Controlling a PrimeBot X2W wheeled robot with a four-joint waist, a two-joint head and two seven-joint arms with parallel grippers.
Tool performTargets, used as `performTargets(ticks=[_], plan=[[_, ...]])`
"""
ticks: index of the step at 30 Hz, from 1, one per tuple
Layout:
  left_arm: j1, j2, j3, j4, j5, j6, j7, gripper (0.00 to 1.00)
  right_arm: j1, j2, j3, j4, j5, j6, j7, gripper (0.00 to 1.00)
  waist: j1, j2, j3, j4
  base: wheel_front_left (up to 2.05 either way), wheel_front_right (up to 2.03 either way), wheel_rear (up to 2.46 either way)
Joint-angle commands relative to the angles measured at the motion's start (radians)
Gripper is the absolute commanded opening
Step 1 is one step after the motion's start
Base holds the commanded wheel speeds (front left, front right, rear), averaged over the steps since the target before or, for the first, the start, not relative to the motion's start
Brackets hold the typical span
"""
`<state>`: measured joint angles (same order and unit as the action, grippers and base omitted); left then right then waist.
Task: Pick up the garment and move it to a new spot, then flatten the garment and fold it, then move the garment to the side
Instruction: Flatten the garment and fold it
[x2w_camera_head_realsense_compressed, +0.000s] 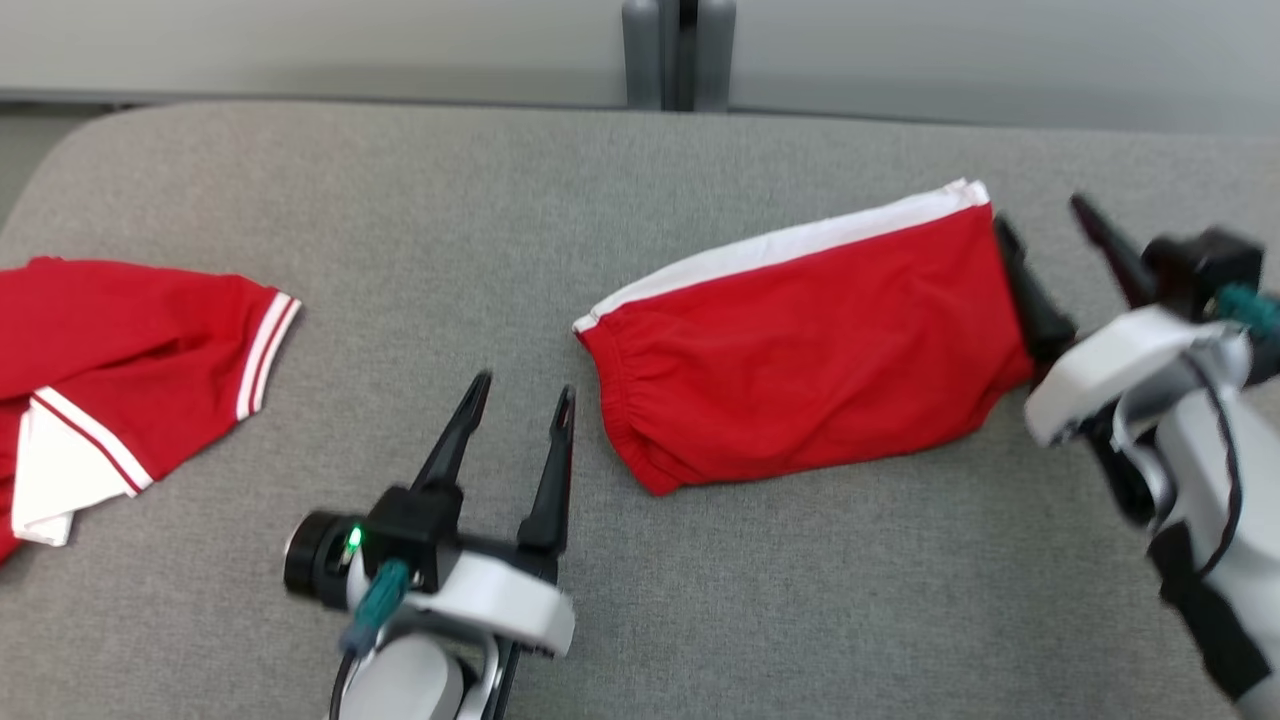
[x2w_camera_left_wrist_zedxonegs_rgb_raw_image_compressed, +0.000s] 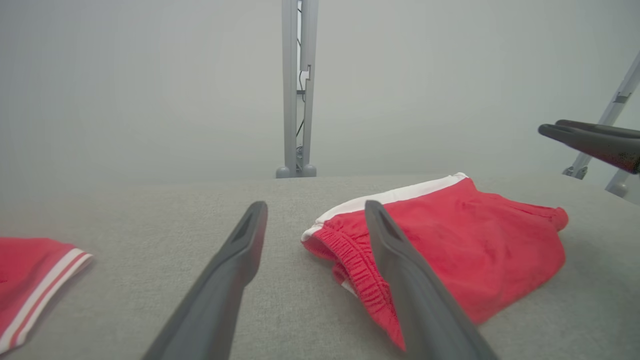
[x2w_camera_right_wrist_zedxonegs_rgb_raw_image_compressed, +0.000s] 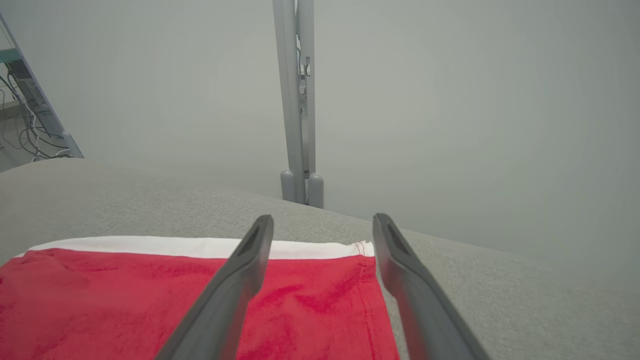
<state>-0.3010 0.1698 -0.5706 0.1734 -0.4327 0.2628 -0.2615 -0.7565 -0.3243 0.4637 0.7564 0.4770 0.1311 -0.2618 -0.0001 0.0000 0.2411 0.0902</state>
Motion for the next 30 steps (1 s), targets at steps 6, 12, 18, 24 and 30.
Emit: performTargets(ticks=[6,12,18,24,30], plan=[[0.156,0.007,0.065,-0.091,0.076,0.067,-0.004,1.0,0.193,0.073,-0.124,-0.094,-0.088,-0.001,-0.006,1.0,0.0001,0.0,-0.117,0.007,0.0,0.0,0.0],[0.27,-0.01,0.117,-0.146,0.141,0.116,-0.004,1.0,0.354,0.143,-0.235,-0.152,-0.147,-0.001,-0.006,1.0,0.0001,0.0,-0.188,0.043,0.0,0.0,0.0],[0.316,-0.034,0.113,-0.163,0.17,0.084,-0.004,1.0,0.373,0.184,-0.366,-0.063,-0.146,-0.001,-0.006,1.0,0.0001,0.0,-0.189,0.08,0.0,0.0,0.0],[0.284,-0.053,0.1,-0.158,0.185,0.044,-0.004,1.0,0.26,0.141,-0.433,0.109,-0.148,-0.001,-0.005,1.0,0.0001,0.0,-0.134,0.115,0.0,0.0,0.0],[0.259,-0.074,0.097,-0.124,0.164,0.01,-0.004,1.0,0.135,0.104,-0.504,0.302,-0.127,-0.001,0.044,1.0,0.0001,0.0,-0.077,0.138,0.0,0.0,0.0]])
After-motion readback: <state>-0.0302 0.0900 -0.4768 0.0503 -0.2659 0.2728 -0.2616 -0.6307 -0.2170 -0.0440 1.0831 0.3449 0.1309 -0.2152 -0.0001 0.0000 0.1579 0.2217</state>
